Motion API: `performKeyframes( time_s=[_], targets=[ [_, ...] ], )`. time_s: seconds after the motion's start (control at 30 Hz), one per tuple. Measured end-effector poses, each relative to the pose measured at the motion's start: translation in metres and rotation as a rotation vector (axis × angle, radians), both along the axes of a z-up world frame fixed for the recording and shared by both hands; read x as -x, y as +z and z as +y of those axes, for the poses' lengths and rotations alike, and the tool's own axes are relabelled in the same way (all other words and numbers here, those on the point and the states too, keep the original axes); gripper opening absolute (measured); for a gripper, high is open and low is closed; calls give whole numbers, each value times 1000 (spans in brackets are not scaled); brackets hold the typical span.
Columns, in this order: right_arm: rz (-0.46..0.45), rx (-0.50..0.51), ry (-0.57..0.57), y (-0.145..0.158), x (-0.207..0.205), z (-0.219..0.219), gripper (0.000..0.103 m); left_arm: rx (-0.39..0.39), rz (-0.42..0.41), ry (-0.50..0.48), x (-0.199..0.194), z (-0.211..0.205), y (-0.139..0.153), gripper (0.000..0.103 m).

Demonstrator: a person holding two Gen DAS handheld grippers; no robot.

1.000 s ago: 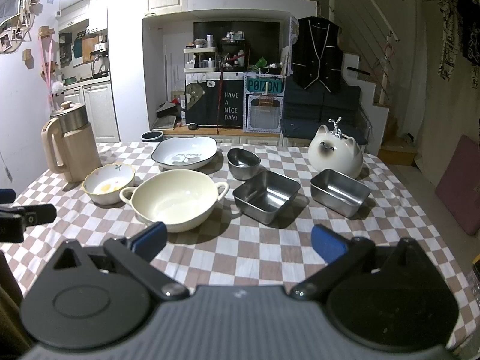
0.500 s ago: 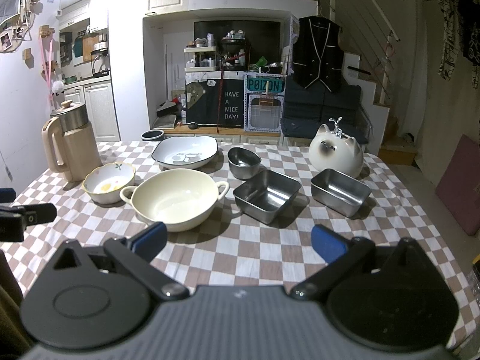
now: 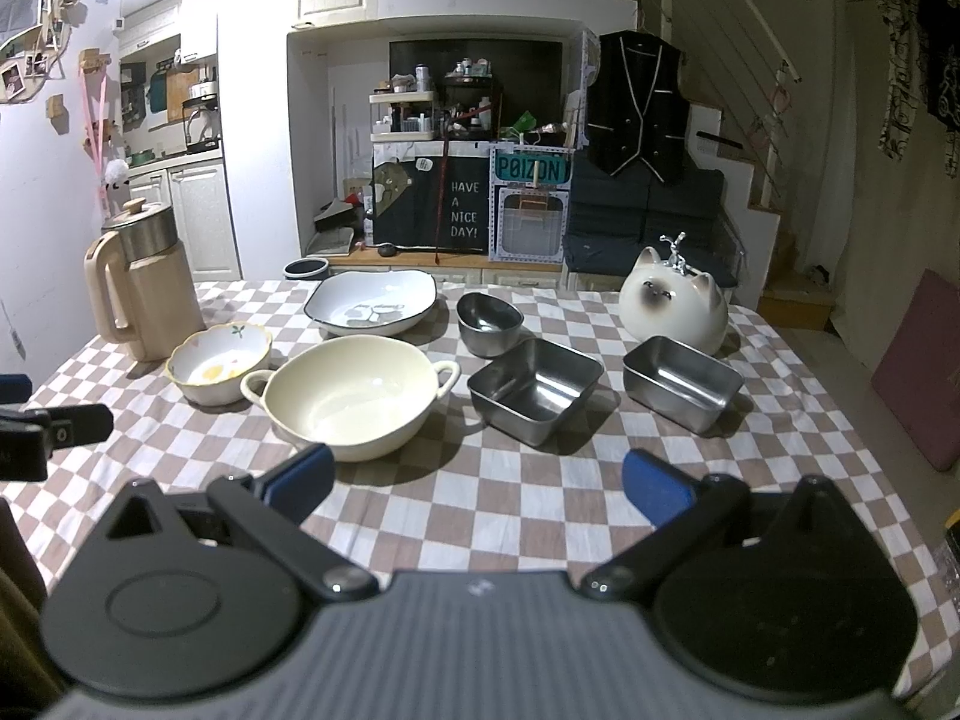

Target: Organize plates and bowls

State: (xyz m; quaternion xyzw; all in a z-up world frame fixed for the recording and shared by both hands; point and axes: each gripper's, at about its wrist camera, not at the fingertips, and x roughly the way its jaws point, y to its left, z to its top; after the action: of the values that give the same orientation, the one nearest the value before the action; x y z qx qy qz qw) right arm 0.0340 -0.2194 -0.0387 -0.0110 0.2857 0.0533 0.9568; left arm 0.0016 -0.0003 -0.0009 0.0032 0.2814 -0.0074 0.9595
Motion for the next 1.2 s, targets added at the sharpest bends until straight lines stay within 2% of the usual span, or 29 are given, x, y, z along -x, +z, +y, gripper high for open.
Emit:
performKeyframes(
  time_s=[0.37, 0.43, 0.73, 0.9, 1.07, 1.2],
  targets=[
    [-3, -5, 1, -1, 0, 1, 103, 0, 0, 10, -2, 1, 1, 103],
    [-6, -10, -1, -11, 0, 1, 103, 2, -3, 18, -2, 3, 2, 103],
    [-47, -34, -3, 1, -4, -3, 103, -7, -12, 45, -12, 6, 11, 103],
    [-53, -40, 10, 4, -11, -1, 103, -21, -34, 59, -24, 9, 19, 103],
    [-105, -35, 18, 12, -27, 2, 103, -20, -70, 57, -46, 15, 32, 103],
    [-152, -37, 46, 20, -45, 5, 103, -5, -131, 38, -66, 23, 42, 103]
  ],
)
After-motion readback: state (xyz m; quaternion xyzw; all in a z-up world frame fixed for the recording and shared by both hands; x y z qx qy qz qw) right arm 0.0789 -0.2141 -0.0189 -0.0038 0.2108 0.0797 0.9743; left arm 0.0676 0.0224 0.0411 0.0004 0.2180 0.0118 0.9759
